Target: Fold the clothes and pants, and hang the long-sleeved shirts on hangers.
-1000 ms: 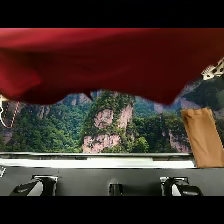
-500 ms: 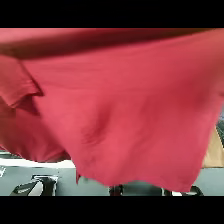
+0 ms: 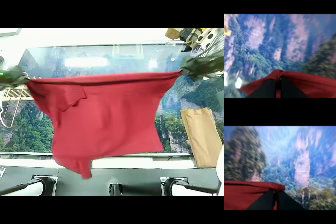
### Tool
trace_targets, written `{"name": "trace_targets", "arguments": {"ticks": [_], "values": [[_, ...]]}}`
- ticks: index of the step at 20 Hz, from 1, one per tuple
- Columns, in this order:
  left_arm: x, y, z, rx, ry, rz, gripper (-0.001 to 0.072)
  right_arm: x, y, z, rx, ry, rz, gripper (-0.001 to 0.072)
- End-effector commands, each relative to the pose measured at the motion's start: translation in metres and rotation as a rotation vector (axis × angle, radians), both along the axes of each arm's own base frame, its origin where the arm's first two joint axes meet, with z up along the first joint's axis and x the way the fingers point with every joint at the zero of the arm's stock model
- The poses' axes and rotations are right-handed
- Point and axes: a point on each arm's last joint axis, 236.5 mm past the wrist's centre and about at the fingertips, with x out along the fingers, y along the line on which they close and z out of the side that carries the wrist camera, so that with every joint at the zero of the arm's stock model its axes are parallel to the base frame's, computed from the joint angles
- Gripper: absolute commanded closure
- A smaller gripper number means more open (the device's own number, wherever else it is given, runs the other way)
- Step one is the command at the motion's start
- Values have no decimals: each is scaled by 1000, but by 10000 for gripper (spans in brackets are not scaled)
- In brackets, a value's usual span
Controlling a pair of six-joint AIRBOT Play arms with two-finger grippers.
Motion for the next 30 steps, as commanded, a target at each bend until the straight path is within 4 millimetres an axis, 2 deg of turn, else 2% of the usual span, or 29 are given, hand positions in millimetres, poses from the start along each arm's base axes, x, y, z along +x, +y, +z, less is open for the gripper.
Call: {"name": "trace_targets", "arguments": {"ticks": [1,2,4,6,8,10,14,18,20,23,25,28,30], "values": [[65,-9,-121,-4,64,-42,696,50,0,-99,56,115,-12,686],[78,-10,-146,2,74,-49,696,65,-1,-119,66,109,-28,686],[96,-11,-178,0,97,-50,697,86,-6,-150,70,94,-57,686],[105,-9,-187,1,107,-56,696,94,-9,-167,69,95,-70,686],[104,-8,-182,0,113,-60,696,91,-11,-171,57,112,-67,686],[87,-13,-183,-14,179,-84,696,78,-11,-176,45,169,-50,686],[39,-25,-194,-53,380,-151,696,38,-10,-188,27,341,-5,686],[1,-31,-192,-77,528,-194,696,3,-15,-194,-6,486,24,686],[-13,-33,-189,-88,581,-212,696,-7,-17,-195,-16,526,30,685],[-36,-19,-191,-27,679,-219,695,-15,-15,-197,-9,566,32,685],[-39,-13,-193,-4,695,-213,695,-19,-14,-200,-5,588,35,685],[-36,-15,-199,-4,695,-212,695,-26,-8,-210,23,625,32,685],[-35,-15,-203,-4,696,-211,696,-40,-5,-218,36,679,36,685]]}}
